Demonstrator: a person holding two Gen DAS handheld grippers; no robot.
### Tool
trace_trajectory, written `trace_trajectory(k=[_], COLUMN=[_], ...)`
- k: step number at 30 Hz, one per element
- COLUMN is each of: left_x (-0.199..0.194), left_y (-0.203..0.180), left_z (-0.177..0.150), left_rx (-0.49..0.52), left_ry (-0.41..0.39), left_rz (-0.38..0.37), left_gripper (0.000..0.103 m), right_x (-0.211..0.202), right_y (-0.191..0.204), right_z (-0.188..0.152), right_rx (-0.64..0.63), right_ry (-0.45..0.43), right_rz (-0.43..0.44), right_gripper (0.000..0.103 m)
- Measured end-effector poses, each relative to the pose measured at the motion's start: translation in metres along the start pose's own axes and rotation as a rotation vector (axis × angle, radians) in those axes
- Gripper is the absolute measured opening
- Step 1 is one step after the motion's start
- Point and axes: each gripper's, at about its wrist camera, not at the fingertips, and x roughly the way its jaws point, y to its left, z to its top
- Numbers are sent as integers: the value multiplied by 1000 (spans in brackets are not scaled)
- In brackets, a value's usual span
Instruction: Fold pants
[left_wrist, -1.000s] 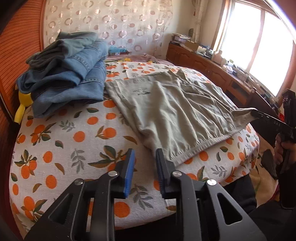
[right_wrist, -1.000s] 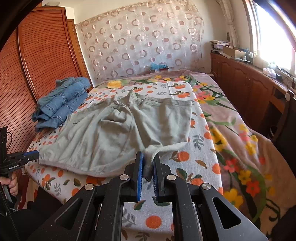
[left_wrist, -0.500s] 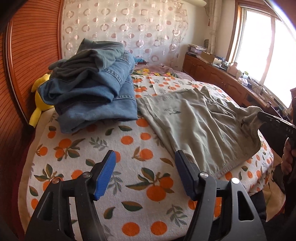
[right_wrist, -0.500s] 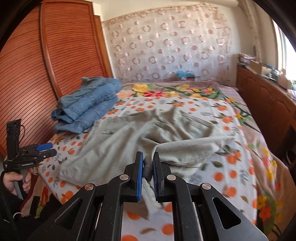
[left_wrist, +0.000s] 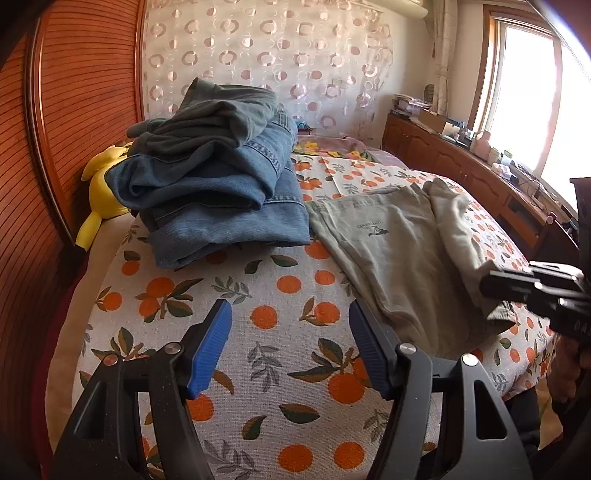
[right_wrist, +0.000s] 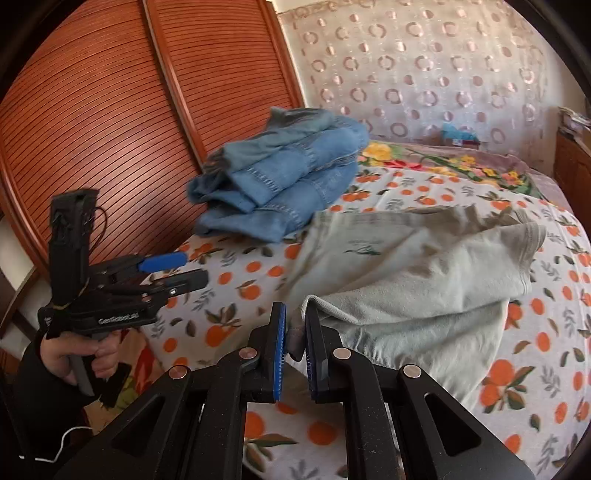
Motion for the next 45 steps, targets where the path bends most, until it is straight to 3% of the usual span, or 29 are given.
trace_trajectory(k=[13,20,26,32,40,45], left_x=[2,2,1,6,22,33], left_y=[1,-3,-16,-30,-70,-107], left_z=[-4,-4,-4,3,32,54], left_rx=[-14,-6,20,52,142,216], left_ry=[13,17,14,16,2,0], left_rz=[2,-4,-26,-44,-103,-162], left_gripper=[67,67,67,67,67,67], right_x=[30,22,-7,-18,-31,-24], right_y=[-1,-6,-13,-44,-93,-112], right_z=[-9,-6,-15,-20,-18,-22], right_rx=[-15,-10,-1,26,79,122], right_ry=[85,66,11,-7,-18,12], right_rz=[81,32,-59,-249,-442,-477], right_gripper=[10,29,39,50,57,57])
